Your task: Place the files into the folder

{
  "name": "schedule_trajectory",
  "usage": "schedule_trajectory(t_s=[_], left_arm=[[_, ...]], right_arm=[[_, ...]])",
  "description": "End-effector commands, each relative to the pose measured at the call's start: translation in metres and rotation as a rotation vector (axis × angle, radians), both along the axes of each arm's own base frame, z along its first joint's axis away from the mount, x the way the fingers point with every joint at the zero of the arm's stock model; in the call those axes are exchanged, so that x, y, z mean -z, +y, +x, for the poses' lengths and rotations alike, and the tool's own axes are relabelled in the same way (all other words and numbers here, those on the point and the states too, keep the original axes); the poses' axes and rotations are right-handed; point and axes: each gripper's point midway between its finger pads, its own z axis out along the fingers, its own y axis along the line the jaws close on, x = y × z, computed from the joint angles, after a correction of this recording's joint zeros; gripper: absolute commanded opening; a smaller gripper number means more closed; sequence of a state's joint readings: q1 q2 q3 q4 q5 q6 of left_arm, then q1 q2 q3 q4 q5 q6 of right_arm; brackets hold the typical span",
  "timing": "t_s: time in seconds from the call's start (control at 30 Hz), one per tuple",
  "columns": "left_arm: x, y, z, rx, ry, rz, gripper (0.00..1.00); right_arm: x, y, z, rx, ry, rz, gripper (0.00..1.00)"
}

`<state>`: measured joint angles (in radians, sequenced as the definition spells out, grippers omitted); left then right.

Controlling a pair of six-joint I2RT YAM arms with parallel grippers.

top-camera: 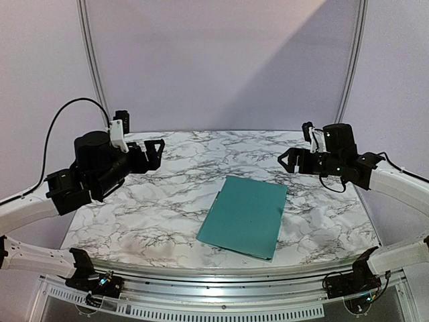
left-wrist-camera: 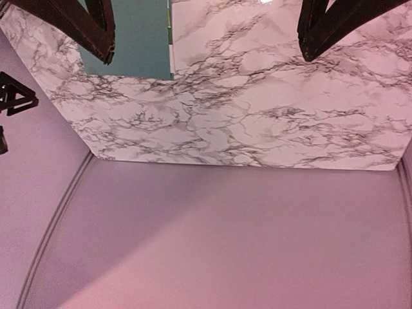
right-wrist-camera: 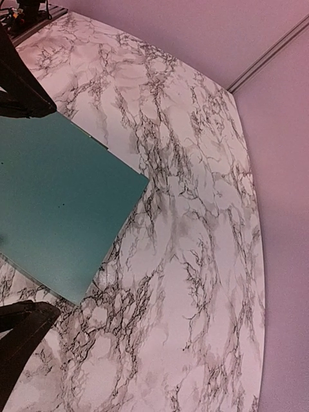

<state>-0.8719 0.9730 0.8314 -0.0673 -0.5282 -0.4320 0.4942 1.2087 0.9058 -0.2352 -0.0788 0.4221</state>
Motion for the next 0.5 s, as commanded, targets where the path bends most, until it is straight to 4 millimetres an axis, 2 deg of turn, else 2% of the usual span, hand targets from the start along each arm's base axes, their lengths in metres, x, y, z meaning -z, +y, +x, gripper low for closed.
schedule_trajectory(t_s=[0.0, 0.13, 0.27, 0.47], left_arm=[[0.013, 0.042, -0.006, -0.146, 0.011, 0.111, 0.99], [0.009, 0.065, -0.012, -0.23, 0.008, 0.12, 0.99], [-0.005, 0.086, -0.019, -0.298, 0.011, 0.136, 1.0], [-0.022, 0.112, -0.024, -0.396, 0.017, 0.279, 0.99]], right_arm=[[-0.01, -0.011, 0.003, 0.048, -0.085, 0.011, 0.99], [-0.009, -0.026, 0.005, 0.138, -0.102, 0.009, 0.99], [-0.012, -0.033, 0.003, 0.16, -0.142, 0.006, 0.99], [-0.011, -0.051, -0.003, 0.218, -0.198, -0.037, 0.99]])
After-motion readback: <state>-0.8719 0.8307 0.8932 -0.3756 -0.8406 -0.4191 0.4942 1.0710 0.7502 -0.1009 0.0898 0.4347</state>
